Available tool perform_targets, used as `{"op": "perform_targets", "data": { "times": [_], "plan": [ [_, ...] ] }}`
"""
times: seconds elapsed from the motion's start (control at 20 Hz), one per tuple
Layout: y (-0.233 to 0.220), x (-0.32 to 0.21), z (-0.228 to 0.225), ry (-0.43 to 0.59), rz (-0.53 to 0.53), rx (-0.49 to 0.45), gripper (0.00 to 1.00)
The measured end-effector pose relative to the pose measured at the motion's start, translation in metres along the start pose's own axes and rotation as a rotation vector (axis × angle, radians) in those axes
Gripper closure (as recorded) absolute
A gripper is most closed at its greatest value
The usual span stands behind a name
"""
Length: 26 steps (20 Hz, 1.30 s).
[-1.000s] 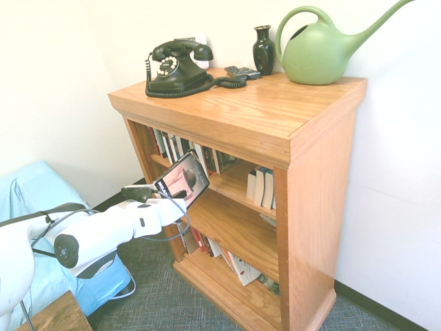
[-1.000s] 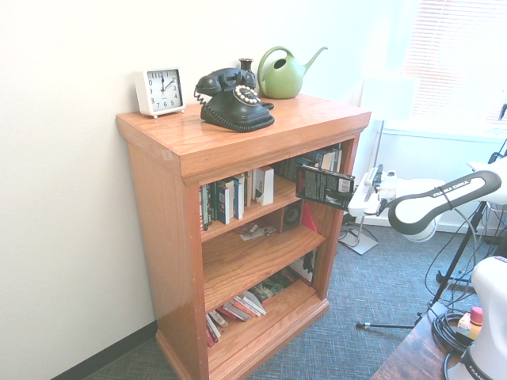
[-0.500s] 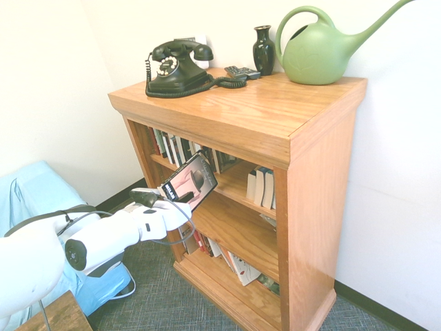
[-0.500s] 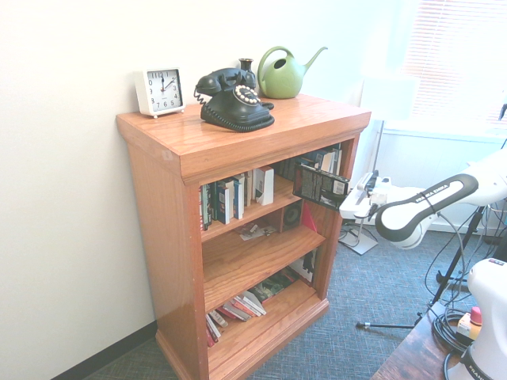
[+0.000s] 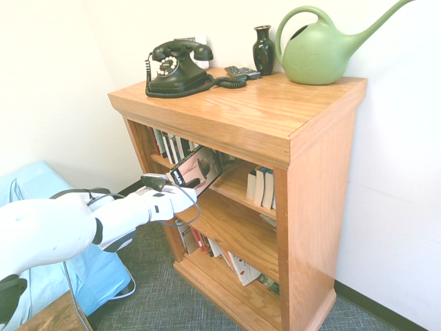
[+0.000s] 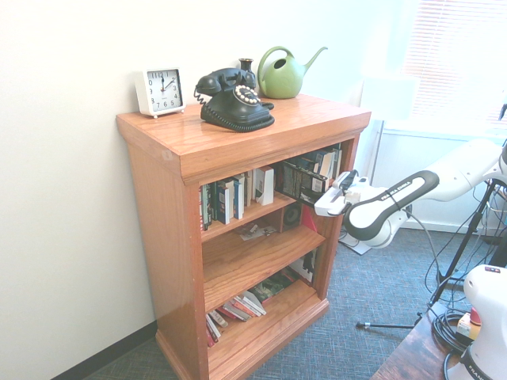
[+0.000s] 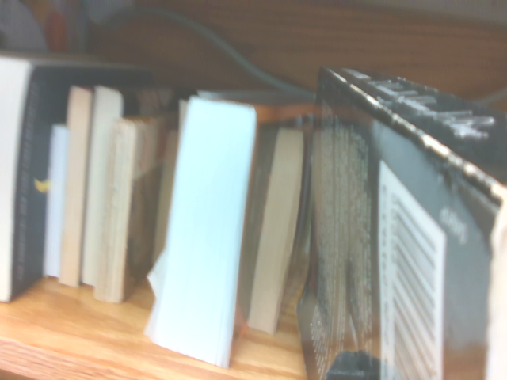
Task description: Organize the shelf
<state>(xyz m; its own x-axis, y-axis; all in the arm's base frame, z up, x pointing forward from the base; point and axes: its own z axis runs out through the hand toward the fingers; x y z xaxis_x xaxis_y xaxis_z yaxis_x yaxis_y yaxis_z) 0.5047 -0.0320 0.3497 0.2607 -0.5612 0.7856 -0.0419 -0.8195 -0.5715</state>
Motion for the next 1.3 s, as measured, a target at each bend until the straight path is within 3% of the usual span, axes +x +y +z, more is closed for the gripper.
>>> {"op": "perform_targets", "data": {
  "times": [0.7, 1.3],
  "plan": [
    [-0.016, 0.002, 0.062, -0.018, 0.108, -0.045, 1.00],
    [-0.024, 0.000, 0.113, -0.011, 0.123, -0.071, 1.00]
  ]
}}
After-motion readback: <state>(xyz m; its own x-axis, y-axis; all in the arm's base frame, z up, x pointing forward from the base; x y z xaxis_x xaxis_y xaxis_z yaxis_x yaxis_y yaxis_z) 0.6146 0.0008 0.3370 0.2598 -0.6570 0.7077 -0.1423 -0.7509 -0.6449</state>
